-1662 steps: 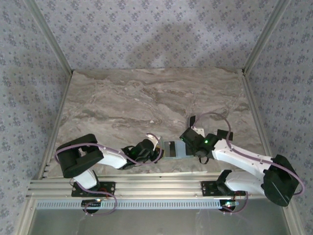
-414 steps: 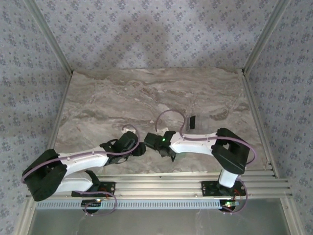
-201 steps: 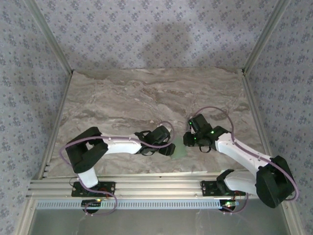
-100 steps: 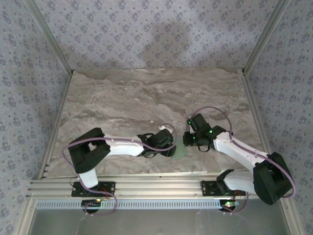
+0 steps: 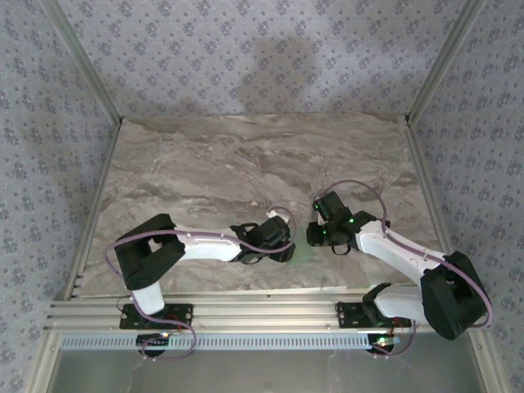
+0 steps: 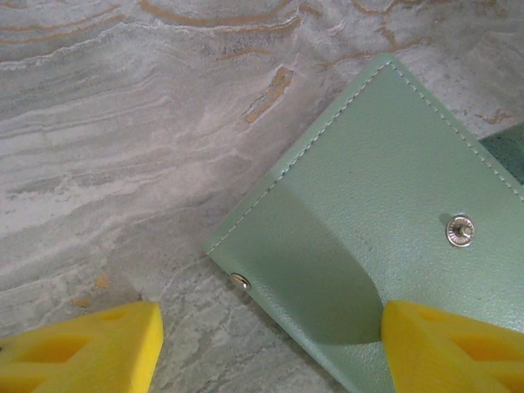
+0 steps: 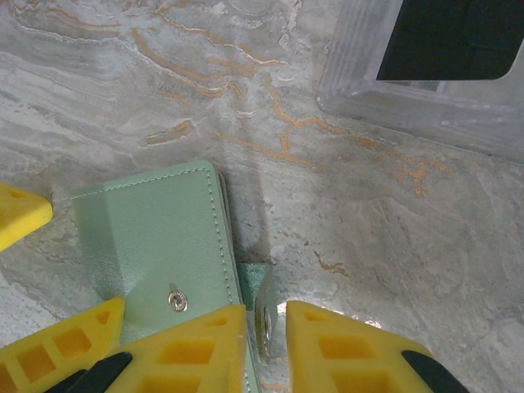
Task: Put the credit cards into the card holder
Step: Close the button at the bottom-center of the table.
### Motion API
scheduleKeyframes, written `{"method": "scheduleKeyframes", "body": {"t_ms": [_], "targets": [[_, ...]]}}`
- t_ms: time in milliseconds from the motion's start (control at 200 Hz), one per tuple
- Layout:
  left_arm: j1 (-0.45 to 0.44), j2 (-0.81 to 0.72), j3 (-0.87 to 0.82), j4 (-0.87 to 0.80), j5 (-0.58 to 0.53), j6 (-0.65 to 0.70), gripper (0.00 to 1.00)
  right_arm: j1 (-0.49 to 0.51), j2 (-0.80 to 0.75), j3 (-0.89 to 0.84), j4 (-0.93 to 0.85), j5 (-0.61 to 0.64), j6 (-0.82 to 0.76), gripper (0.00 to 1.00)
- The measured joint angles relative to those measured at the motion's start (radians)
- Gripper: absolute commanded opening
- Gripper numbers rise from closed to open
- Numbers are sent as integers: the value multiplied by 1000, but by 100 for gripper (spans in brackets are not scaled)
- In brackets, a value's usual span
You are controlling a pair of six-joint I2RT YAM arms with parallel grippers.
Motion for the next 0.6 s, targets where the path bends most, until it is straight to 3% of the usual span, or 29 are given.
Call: {"method": "scheduleKeyframes", "body": {"t_ms": [190,325,600], "targets": [[0,0,0,3,0,0,71,0,0,-1,3,-4,0,11],[0,2,0,5,0,0,71,0,0,-1,11,-21,-1,0],[0,4,0,12,0,0,71,10,-8,-19,47,-72,-3,0]]}}
